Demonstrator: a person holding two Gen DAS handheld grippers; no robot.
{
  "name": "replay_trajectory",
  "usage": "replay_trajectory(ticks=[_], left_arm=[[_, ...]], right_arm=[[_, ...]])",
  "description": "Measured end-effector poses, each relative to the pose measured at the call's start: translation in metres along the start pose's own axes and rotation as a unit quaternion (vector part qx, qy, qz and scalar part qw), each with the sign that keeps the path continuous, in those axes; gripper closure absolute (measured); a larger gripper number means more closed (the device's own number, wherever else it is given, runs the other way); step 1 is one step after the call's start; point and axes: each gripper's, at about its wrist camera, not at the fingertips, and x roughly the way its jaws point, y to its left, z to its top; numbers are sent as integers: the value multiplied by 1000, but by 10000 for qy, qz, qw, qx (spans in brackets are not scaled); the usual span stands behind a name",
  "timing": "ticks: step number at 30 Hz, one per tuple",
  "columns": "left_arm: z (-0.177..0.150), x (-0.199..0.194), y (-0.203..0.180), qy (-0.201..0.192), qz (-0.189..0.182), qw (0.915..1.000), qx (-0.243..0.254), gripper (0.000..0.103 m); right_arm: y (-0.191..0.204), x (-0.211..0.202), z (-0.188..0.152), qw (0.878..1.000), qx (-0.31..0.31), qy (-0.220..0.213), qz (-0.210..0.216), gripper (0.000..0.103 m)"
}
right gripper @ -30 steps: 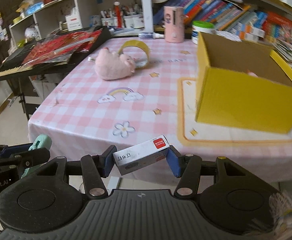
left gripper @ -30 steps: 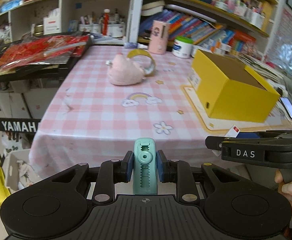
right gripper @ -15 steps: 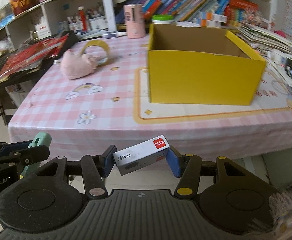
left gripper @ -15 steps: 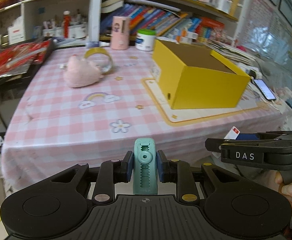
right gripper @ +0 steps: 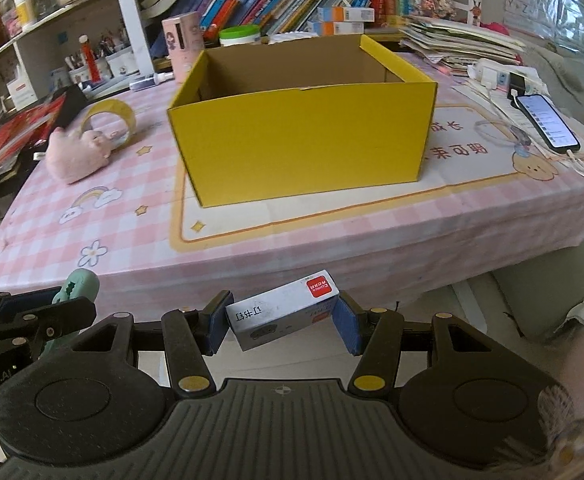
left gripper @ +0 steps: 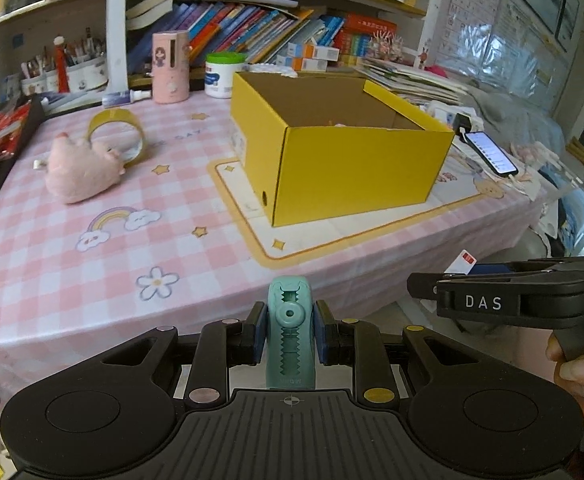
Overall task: Organize objects
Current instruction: 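Carry the white medicine box and teal stapler over the yellow box with both tools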
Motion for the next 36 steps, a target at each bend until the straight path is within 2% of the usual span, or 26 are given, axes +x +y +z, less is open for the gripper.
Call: replay_trajectory(ticks=[8, 16, 26, 36], left_arm=[[18, 18, -10, -26, -13, 10000, 40, 80], [49, 30, -19, -415, 3, 9991, 85, 80], [108, 57, -36, -978, 215, 9946, 261, 80], [138, 103, -60, -894, 454, 9939, 470, 80]], right_arm=[[-19, 13, 20, 10000, 40, 9, -49, 51], [-34, 25, 48, 9999, -28, -162, 18, 51], [-58, 35, 117, 9949, -209, -978, 129, 51], [-82, 67, 176, 9920, -371, -1167, 295, 51]])
